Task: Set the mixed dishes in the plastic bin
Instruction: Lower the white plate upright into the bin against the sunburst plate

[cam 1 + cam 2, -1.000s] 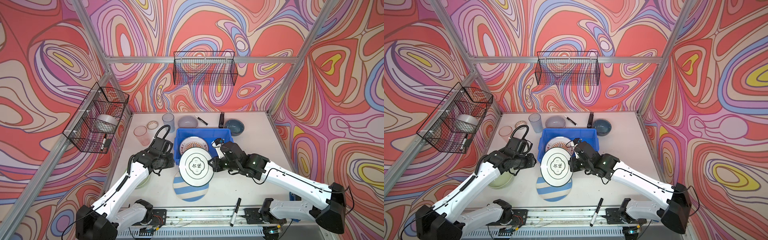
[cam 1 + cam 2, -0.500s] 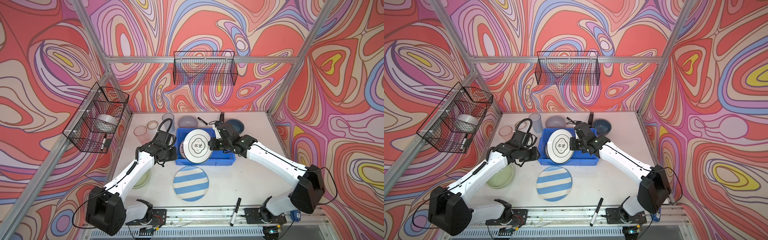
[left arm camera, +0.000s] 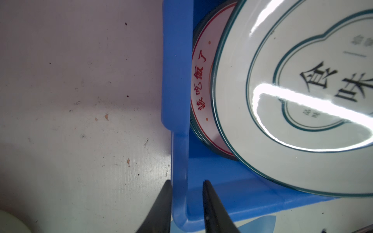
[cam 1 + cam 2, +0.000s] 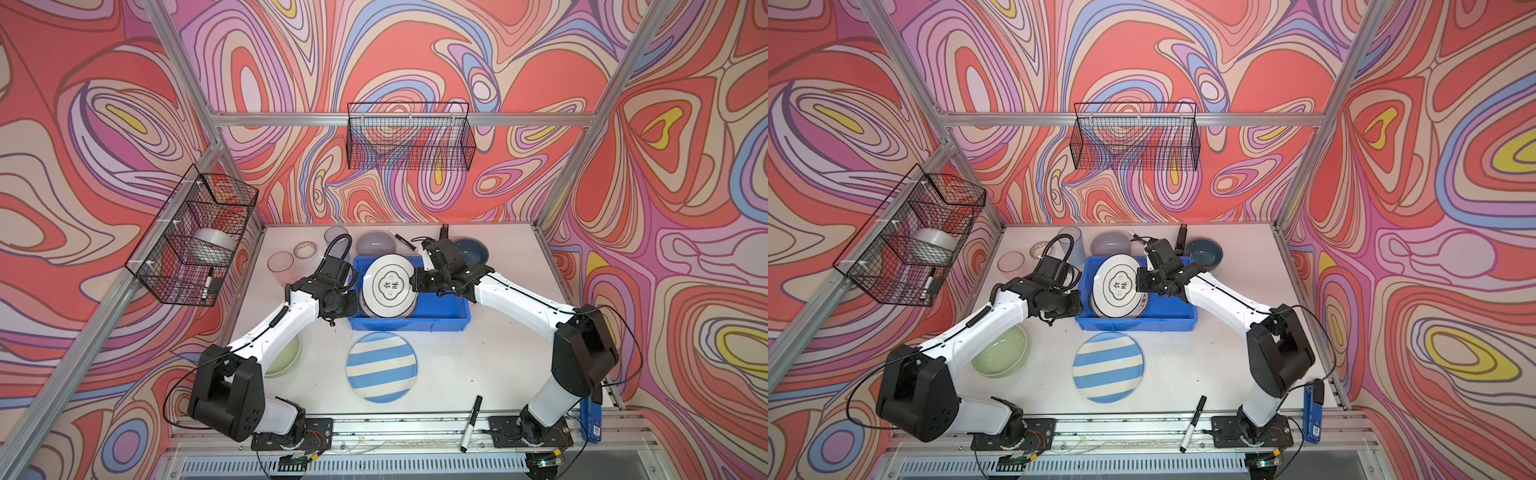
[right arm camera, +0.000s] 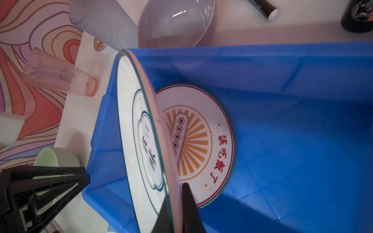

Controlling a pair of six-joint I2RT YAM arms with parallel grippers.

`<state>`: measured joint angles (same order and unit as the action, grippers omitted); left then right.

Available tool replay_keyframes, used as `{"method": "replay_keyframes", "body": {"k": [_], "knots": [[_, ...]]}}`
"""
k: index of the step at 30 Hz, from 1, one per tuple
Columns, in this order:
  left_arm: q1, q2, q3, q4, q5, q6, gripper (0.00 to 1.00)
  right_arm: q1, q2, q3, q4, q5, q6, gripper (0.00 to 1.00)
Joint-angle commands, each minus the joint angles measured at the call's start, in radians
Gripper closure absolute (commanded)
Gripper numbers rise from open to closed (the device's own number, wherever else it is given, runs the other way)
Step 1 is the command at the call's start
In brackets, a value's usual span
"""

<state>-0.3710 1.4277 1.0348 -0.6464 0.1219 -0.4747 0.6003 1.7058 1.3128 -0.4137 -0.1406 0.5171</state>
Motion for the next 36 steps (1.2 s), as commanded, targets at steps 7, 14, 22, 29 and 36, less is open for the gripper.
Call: {"method": "replay_keyframes", "body": {"k": [7, 14, 22, 29, 36], "knots": [[0.009, 0.045, 0.046, 0.004, -0.021, 0.031, 0.72, -0.005, 0.049, 0.017, 0.095, -0.075, 0.027, 1.0], [0.009, 0.064, 0.057, 0.007, -0.012, 0.039, 0.73, -0.01, 0.061, -0.014, 0.124, -0.101, 0.06, 0.96], [0.008, 0.081, 0.059, 0.014, 0.002, 0.041, 0.74, -0.012, 0.088, -0.042, 0.127, -0.109, 0.076, 0.91], [0.009, 0.078, 0.061, 0.014, 0.004, 0.042, 0.74, -0.012, 0.093, -0.073, 0.142, -0.122, 0.096, 0.88], [0.008, 0.088, 0.086, -0.004, 0.005, 0.053, 0.74, -0.011, 0.096, -0.083, 0.121, -0.104, 0.089, 0.77]]}}
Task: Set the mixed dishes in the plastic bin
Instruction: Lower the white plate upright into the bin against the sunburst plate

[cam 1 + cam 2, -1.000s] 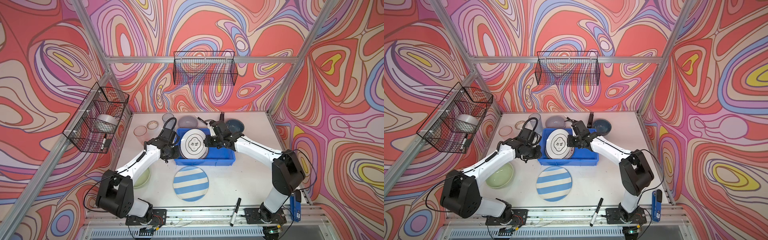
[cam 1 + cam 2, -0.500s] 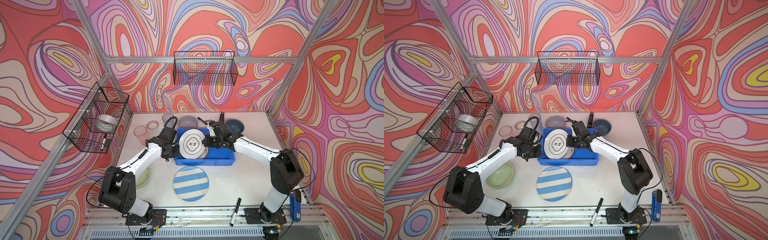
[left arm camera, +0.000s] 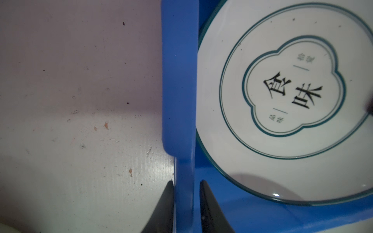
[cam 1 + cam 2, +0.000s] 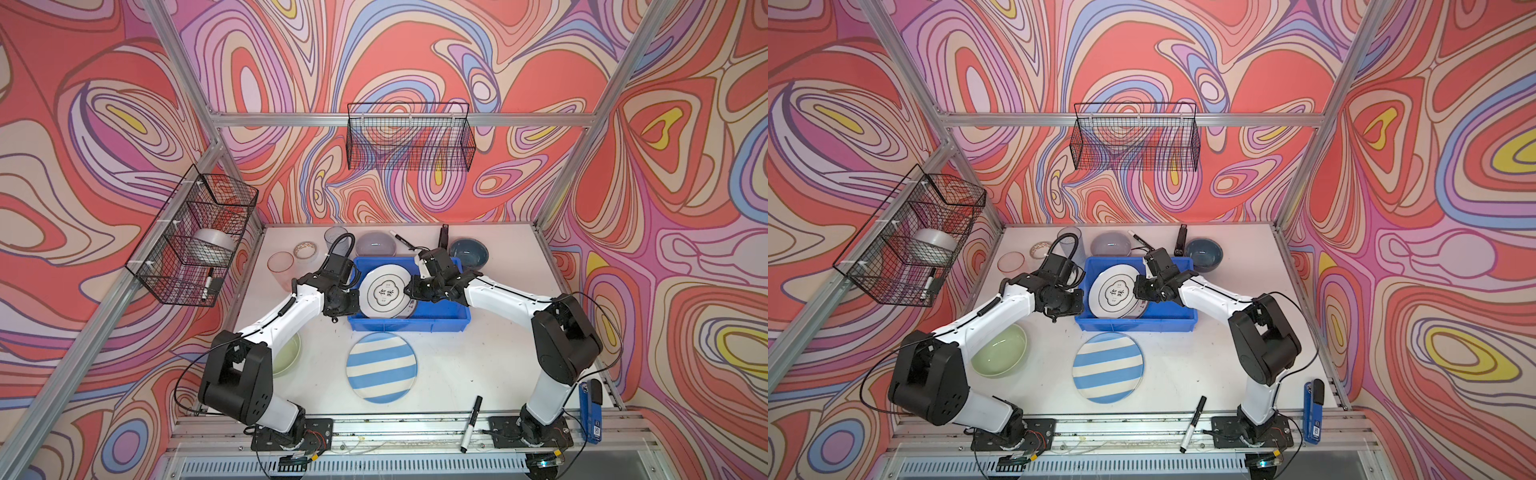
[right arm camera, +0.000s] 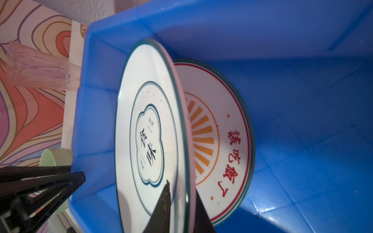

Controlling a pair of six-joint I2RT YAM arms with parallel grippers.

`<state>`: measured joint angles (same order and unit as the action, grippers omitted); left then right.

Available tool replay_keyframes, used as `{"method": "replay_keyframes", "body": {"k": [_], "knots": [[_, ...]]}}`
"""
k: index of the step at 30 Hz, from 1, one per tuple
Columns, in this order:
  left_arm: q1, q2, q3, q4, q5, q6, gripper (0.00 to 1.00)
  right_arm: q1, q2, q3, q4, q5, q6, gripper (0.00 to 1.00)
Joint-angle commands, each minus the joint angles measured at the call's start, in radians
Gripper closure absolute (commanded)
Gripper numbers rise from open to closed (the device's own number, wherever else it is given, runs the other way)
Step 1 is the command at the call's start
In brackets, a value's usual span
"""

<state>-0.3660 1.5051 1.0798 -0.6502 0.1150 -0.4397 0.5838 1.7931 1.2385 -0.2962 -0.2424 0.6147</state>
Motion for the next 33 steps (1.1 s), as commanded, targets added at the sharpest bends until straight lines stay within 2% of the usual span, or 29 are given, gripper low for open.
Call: {"method": "replay_keyframes", "body": {"k": [1, 27, 33], "knots": [[0.003, 0.008, 0.041, 0.0, 0.012, 0.018, 0.74, 0.004, 0.01, -0.008, -0.004, 0.008, -0.012, 0.75], [0.003, 0.0, 0.048, -0.017, 0.009, 0.021, 0.75, 0.004, 0.066, 0.059, -0.14, 0.112, -0.082, 0.52], [0.003, -0.004, 0.045, -0.021, 0.009, 0.024, 0.75, 0.004, 0.068, 0.071, -0.184, 0.189, -0.098, 0.39]]}}
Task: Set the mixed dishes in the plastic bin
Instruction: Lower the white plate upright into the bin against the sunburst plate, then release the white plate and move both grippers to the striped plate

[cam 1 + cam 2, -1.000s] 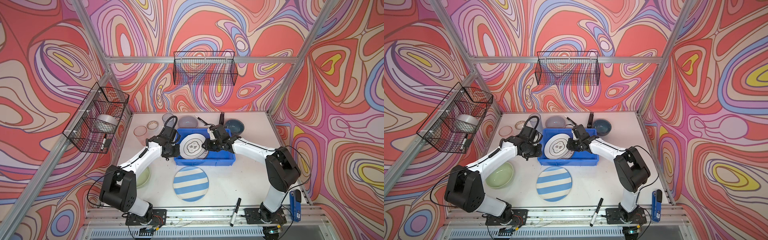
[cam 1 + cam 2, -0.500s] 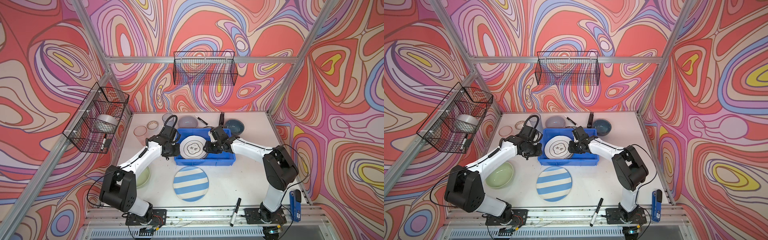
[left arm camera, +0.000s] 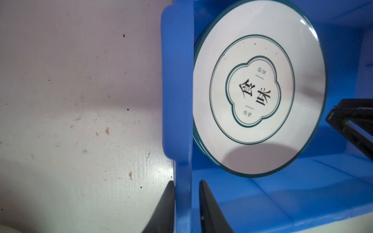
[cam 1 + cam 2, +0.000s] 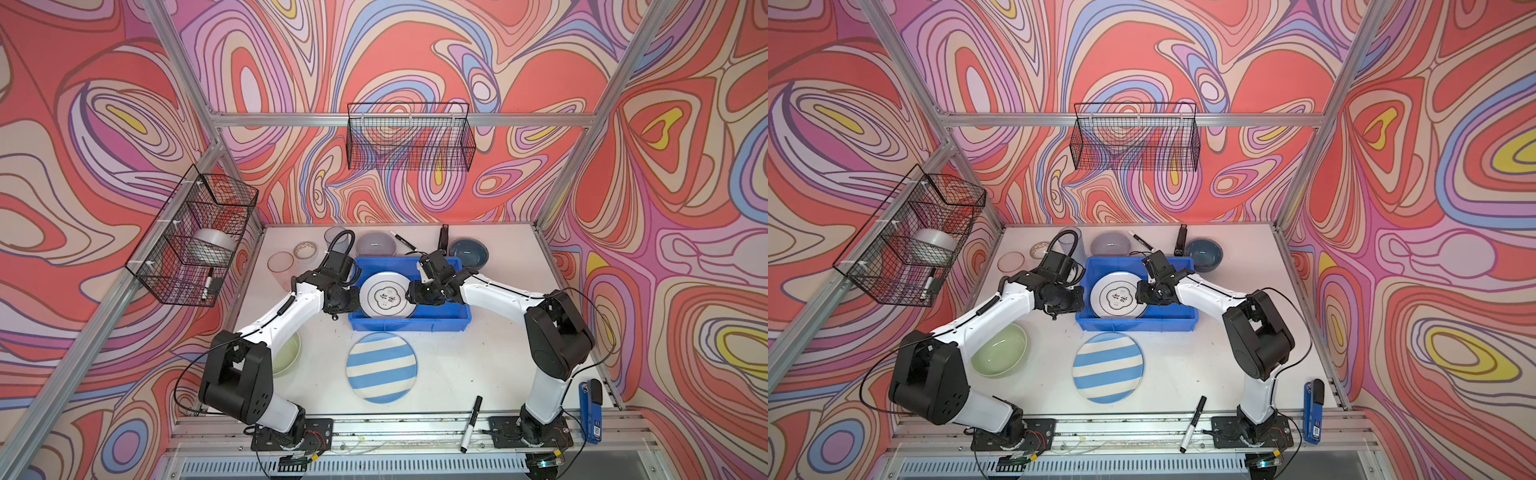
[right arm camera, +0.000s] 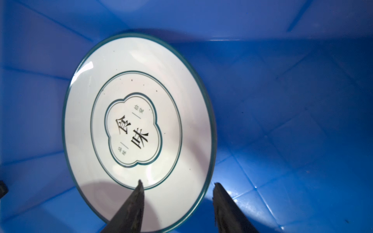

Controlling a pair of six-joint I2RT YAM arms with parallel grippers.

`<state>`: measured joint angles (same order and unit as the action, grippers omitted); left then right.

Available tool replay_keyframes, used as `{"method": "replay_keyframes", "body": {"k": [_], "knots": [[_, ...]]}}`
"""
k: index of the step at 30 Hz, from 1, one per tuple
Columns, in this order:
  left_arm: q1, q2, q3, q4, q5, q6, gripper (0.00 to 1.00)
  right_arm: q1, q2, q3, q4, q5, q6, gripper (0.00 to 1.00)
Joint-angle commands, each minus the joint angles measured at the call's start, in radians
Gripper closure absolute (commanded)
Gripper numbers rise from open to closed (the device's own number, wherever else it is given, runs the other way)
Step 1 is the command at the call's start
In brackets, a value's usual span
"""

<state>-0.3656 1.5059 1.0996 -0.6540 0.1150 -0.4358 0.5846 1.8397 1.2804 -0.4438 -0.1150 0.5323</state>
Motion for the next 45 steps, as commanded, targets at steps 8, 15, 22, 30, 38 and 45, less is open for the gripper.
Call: {"method": "replay_keyframes", "body": {"k": [8, 15, 22, 30, 38, 45], "knots": [[0.003, -0.017, 0.023, -0.025, 0.006, 0.026, 0.75, 0.004, 0.084, 0.072, -0.082, 0.086, -0.041, 0.31], [0.003, -0.016, 0.02, -0.027, 0.014, 0.029, 0.75, 0.004, 0.133, 0.109, -0.066, 0.013, -0.046, 0.31], [0.003, -0.011, 0.023, -0.021, 0.033, 0.03, 0.76, 0.006, 0.159, 0.135, -0.056, -0.054, -0.046, 0.31], [0.003, -0.007, 0.02, -0.008, 0.066, 0.029, 0.76, 0.01, 0.159, 0.141, -0.038, -0.092, -0.046, 0.31], [0.003, -0.015, 0.019, -0.012, 0.064, 0.023, 0.76, 0.009, 0.151, 0.14, -0.048, -0.078, -0.043, 0.31], [0.014, -0.071, 0.014, -0.082, -0.032, 0.008, 0.56, 0.005, 0.044, 0.111, -0.125, 0.079, -0.068, 0.29]]}}
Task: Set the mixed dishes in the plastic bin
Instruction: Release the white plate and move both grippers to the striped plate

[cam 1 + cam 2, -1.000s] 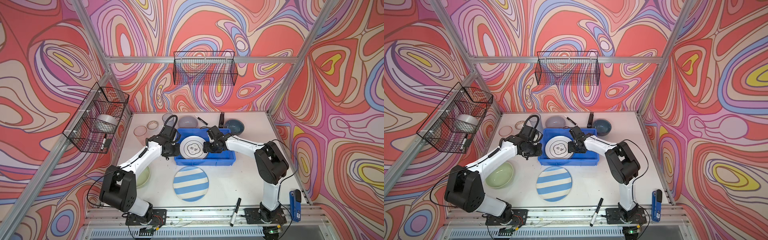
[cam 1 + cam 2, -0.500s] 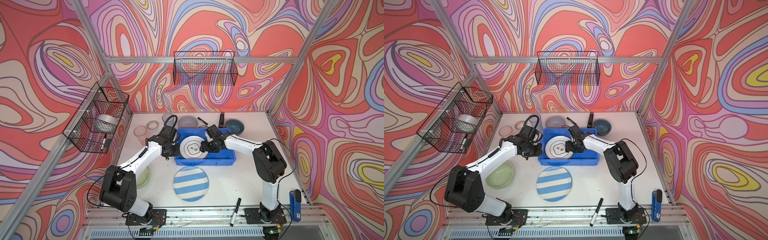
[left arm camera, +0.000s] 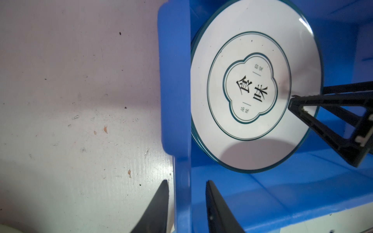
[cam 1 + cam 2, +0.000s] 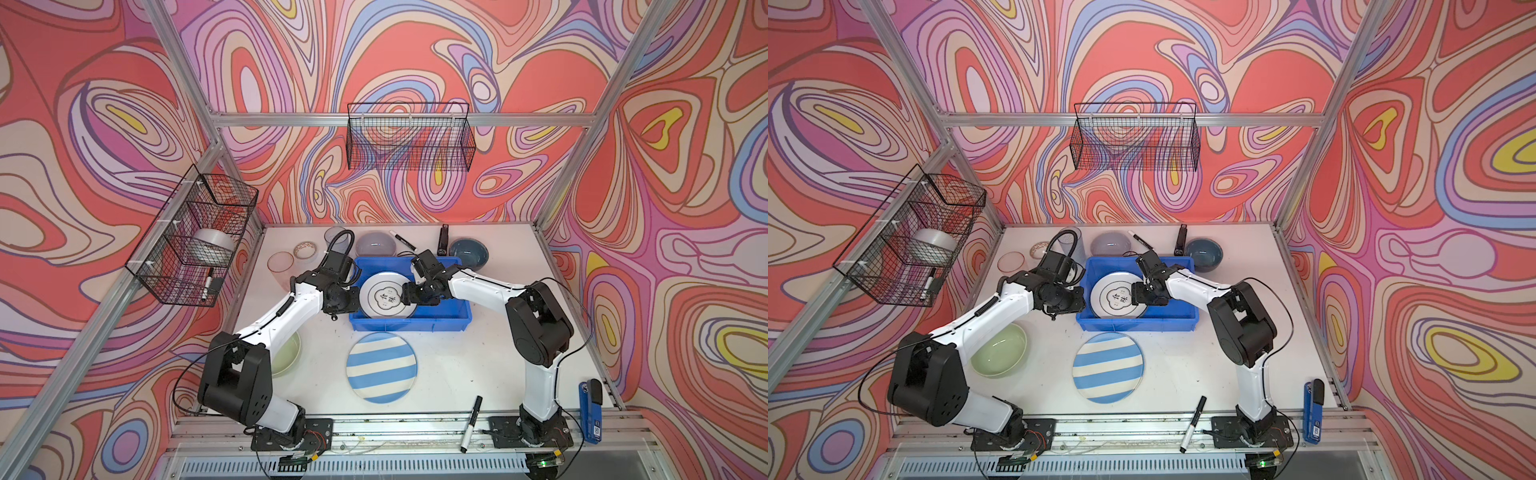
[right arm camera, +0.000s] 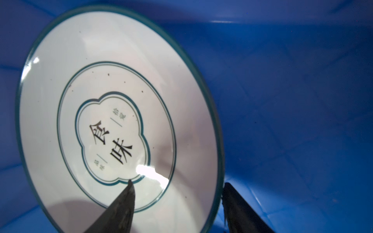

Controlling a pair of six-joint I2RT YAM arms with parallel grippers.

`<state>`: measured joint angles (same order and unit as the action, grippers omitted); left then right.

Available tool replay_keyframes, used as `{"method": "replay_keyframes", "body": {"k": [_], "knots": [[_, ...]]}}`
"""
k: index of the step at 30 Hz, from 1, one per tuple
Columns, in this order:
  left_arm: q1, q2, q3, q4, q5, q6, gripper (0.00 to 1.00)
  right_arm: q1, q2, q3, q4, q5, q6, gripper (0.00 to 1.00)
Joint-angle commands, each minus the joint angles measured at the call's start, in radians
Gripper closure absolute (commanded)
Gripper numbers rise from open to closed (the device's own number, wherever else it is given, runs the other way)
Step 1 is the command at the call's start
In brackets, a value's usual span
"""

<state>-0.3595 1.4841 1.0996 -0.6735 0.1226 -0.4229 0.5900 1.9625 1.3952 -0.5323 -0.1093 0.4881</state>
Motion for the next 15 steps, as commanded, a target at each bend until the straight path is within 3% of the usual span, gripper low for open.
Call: {"method": "replay_keyframes", "body": {"k": [1, 7, 15], "knots": [[0.009, -0.061, 0.012, -0.071, -0.046, -0.005, 0.55, -0.001, -0.093, -0.005, -0.048, 0.084, -0.029, 0.29], [0.01, -0.144, -0.017, -0.139, -0.013, -0.001, 0.55, -0.002, -0.248, -0.038, -0.11, 0.152, -0.037, 0.3], [0.011, -0.336, -0.203, -0.167, 0.033, -0.043, 0.55, 0.06, -0.528, -0.248, -0.057, 0.062, -0.032, 0.34]]}}
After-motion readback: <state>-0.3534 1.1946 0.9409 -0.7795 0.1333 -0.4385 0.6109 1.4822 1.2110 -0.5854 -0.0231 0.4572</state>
